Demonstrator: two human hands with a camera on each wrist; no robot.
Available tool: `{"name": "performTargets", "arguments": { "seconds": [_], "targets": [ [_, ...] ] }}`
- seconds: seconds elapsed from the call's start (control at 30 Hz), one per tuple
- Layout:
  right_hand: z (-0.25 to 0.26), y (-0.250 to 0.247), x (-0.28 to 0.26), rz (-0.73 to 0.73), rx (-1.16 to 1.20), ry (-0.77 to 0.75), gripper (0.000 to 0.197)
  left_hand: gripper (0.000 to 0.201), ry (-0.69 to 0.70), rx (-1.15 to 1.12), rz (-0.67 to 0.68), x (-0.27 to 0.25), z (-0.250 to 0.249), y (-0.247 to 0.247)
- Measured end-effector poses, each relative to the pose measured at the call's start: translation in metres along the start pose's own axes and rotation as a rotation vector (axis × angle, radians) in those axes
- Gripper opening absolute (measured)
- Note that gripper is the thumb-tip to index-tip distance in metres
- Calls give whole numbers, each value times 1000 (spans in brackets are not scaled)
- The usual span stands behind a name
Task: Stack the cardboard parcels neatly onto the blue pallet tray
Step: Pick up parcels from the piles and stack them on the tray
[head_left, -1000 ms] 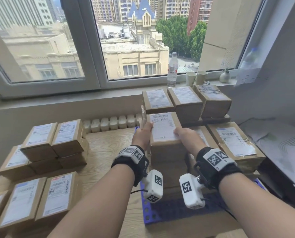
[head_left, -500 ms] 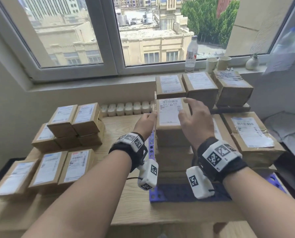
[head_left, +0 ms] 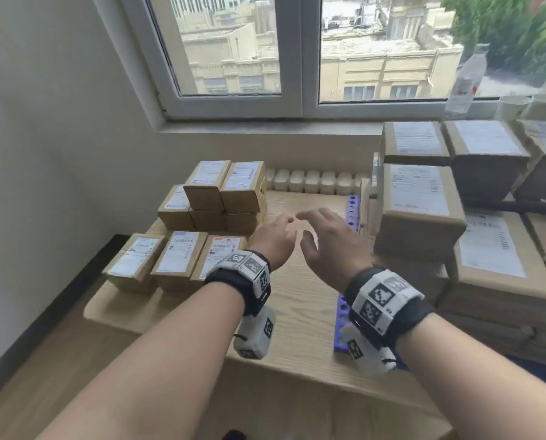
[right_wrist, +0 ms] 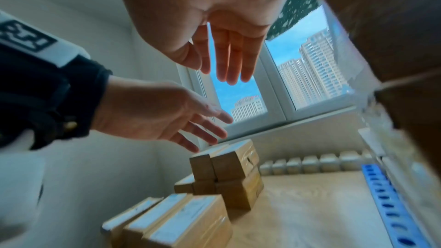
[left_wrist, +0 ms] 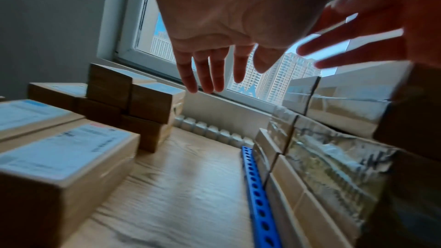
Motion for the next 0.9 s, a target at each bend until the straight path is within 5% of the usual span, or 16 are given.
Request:
{"name": "performTargets", "arguments": {
  "seconds": [0.13, 0.6, 0.9],
  "targets": [
    [5, 53, 5, 132, -45, 102, 37, 44, -76, 96, 16, -7, 61, -3],
    [37, 221, 74, 263, -229, 368, 40, 47, -136, 123, 127, 20, 253, -53],
    [51, 255, 130, 186, -239, 487, 38, 52, -107, 76, 129, 75, 308, -75]
  ]
}}
Point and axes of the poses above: each hand's wrist, its own x-axis towards the middle knuckle, its own y-axis out of the palm, z = x × y, the point moved 4 cm from there along x, towards the middle knuckle, and after that the axes turned 11 degrees about x, right-handed, at the moved point
